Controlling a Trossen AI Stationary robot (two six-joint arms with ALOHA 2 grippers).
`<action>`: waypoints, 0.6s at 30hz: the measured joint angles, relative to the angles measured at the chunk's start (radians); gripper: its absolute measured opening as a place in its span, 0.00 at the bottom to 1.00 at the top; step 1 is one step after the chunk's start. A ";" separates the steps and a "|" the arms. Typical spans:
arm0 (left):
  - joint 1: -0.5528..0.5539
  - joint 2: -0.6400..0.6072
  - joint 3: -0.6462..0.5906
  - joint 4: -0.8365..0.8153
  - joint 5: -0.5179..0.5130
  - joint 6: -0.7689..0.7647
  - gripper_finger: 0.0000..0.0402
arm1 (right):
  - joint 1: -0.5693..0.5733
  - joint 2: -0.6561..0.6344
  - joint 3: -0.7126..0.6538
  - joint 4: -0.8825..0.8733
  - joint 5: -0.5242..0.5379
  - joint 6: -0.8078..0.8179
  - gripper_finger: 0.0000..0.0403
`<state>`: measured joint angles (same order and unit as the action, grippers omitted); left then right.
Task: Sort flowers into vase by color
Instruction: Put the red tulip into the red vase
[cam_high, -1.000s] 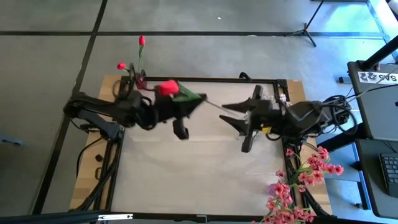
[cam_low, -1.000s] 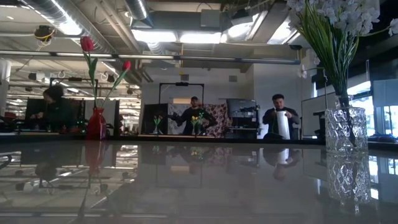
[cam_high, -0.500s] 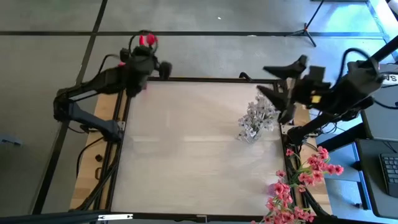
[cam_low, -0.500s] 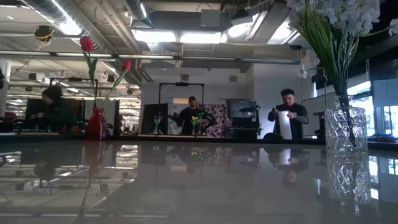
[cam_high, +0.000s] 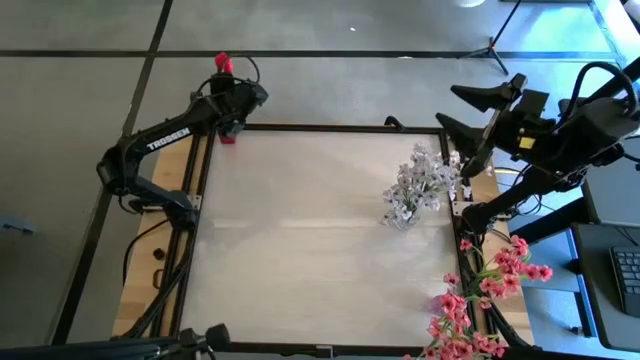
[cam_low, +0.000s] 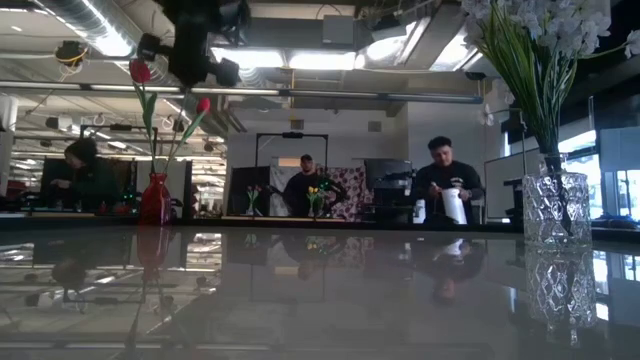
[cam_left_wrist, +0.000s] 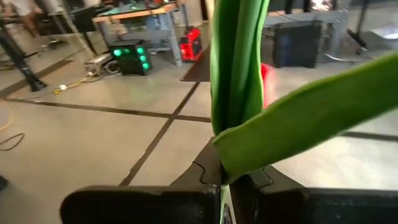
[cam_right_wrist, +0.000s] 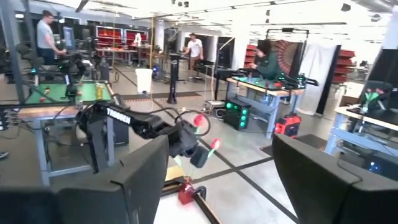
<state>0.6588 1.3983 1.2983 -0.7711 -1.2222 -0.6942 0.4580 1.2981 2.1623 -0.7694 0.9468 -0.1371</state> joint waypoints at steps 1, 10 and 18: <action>0.009 0.000 -0.021 0.025 -0.011 -0.002 0.01 | 0.000 -0.003 0.000 0.001 0.006 0.000 0.71; 0.035 -0.003 -0.080 0.246 -0.027 0.128 0.02 | 0.000 -0.027 0.000 -0.001 0.059 -0.003 0.71; 0.026 -0.020 -0.037 0.220 -0.056 0.205 0.02 | 0.000 -0.049 0.000 -0.039 0.102 0.002 0.71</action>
<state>0.6845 1.3781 1.2617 -0.5512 -1.2784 -0.4895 0.4580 1.2490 2.1624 -0.8088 1.0485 -0.1347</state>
